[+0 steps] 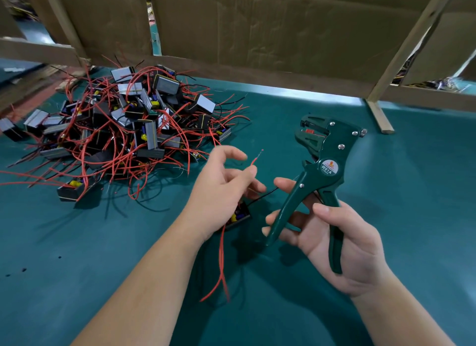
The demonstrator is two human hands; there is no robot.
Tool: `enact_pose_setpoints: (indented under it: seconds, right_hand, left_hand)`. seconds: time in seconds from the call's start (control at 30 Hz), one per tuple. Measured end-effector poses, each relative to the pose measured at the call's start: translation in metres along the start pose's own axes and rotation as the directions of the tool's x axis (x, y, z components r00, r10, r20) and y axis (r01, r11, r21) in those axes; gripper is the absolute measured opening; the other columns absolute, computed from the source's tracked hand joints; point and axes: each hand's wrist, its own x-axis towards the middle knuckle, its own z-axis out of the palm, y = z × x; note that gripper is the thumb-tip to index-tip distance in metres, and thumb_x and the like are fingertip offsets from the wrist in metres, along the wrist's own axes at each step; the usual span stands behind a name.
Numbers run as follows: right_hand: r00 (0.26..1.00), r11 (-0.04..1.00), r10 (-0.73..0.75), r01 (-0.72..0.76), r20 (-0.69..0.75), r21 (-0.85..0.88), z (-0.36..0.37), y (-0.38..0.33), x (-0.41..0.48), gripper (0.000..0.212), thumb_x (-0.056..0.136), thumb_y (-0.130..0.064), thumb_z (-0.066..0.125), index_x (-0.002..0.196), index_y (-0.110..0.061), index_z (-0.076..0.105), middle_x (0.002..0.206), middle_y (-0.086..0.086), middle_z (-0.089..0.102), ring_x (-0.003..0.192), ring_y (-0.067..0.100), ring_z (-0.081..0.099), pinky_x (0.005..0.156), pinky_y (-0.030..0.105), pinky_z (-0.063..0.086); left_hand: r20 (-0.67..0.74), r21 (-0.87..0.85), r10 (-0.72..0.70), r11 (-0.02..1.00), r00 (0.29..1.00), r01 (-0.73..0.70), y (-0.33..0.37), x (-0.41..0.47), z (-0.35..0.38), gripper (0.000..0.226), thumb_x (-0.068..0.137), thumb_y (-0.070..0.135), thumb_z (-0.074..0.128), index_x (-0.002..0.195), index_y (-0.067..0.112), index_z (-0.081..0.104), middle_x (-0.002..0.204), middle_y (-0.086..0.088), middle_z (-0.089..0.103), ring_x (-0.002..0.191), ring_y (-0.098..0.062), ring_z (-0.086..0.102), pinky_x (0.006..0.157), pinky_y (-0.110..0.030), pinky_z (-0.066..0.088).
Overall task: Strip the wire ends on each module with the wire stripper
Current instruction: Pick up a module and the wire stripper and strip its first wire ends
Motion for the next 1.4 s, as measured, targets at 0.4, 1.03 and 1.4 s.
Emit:
enact_pose_setpoints:
  seconds: [0.4,1.03,1.4]
  right_hand:
    - [1.000,0.999,-0.030,0.030,0.003,0.035,-0.005,0.000,0.003,0.061,0.062,-0.021,0.083,0.115,0.002,0.065,0.106,0.023,0.064,0.088,0.040,0.063,0.080,0.057,0.051]
    - [0.999,0.999,-0.035,0.034,0.034,0.022,-0.004,-0.001,0.003,0.054,0.064,-0.022,0.081,0.112,-0.001,0.068,0.115,0.019,0.064,0.087,0.038,0.064,0.079,0.057,0.051]
    - [0.995,0.996,0.082,-0.084,-0.051,-0.036,-0.009,-0.014,0.001,0.061,0.056,-0.021,0.084,0.108,0.005,0.065,0.118,0.032,0.060,0.083,0.040,0.063,0.074,0.052,0.053]
  left_hand:
    - [0.242,0.311,0.075,0.938,0.967,-0.151,-0.008,-0.004,0.007,0.007,0.081,0.029,0.061,0.084,0.032,0.055,0.073,0.013,0.062,0.070,-0.009,0.058,0.073,-0.033,0.049]
    - [0.180,0.274,0.085,0.952,0.980,-0.133,-0.008,0.000,0.006,0.011,0.082,0.039,0.060,0.080,0.033,0.069,0.076,0.002,0.069,0.072,-0.017,0.061,0.075,-0.039,0.050]
    - [-0.083,0.138,0.170,0.978,0.982,-0.158,-0.007,0.004,0.000,0.016,0.087,0.017,0.067,0.074,0.026,0.071,0.058,0.015,0.061,0.054,0.002,0.050,0.055,-0.010,0.040]
